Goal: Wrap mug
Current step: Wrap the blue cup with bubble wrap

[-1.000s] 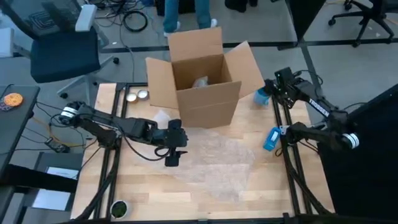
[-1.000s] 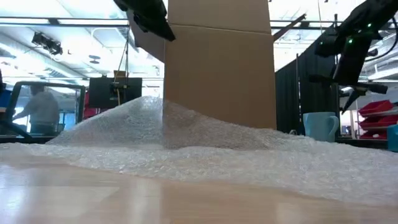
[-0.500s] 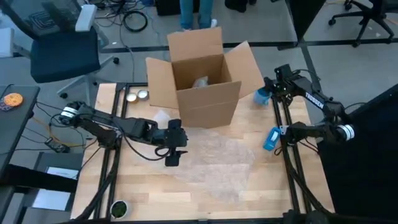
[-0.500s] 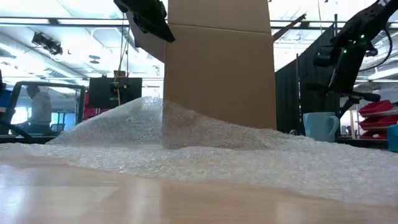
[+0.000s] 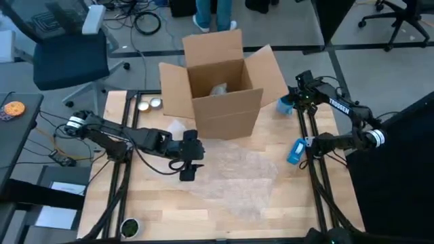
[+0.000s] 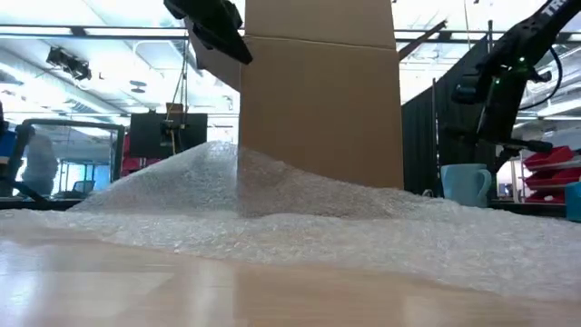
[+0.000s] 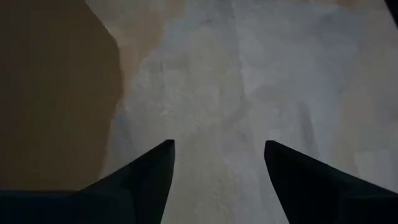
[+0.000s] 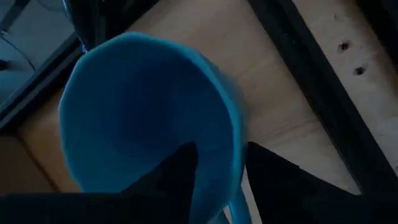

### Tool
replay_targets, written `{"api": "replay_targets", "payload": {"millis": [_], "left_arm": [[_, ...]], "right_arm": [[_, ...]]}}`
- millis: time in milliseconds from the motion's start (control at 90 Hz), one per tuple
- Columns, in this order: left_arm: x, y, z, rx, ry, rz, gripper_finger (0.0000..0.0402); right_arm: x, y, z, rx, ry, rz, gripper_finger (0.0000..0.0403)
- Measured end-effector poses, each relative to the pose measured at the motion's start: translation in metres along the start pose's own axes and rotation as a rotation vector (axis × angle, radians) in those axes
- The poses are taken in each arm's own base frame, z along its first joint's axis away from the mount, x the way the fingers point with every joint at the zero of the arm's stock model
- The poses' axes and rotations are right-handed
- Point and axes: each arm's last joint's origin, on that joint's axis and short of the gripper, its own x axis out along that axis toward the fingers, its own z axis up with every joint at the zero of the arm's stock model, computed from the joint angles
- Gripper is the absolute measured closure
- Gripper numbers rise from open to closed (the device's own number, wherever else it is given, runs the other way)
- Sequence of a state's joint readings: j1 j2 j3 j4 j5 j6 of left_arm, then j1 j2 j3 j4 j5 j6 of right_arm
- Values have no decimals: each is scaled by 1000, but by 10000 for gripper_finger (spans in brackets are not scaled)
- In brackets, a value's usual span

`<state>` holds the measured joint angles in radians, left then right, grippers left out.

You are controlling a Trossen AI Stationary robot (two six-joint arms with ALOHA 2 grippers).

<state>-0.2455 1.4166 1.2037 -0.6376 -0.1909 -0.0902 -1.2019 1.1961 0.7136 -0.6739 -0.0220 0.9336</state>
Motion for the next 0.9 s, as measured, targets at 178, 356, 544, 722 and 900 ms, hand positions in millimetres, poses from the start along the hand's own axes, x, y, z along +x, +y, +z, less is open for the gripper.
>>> {"api": "replay_targets", "payload": {"millis": [178, 356, 544, 722, 900], "left_arm": [[-1, -3, -2, 4, 22, -7, 167], [-1, -7, -4, 7, 36, -15, 167], [-2, -11, -5, 18, 36, -23, 167], [-3, -12, -10, 33, 88, -21, 167], [-4, -14, -15, 19, 133, -20, 167]], "right_arm": [[0, 2, -3, -12, 10, 7, 334], [0, 4, -6, -30, 20, 12, 375], [0, 6, -10, -72, 60, 37, 399], [0, 8, -17, -134, 121, 54, 399], [-4, 10, -29, -224, 176, 57, 401]]}}
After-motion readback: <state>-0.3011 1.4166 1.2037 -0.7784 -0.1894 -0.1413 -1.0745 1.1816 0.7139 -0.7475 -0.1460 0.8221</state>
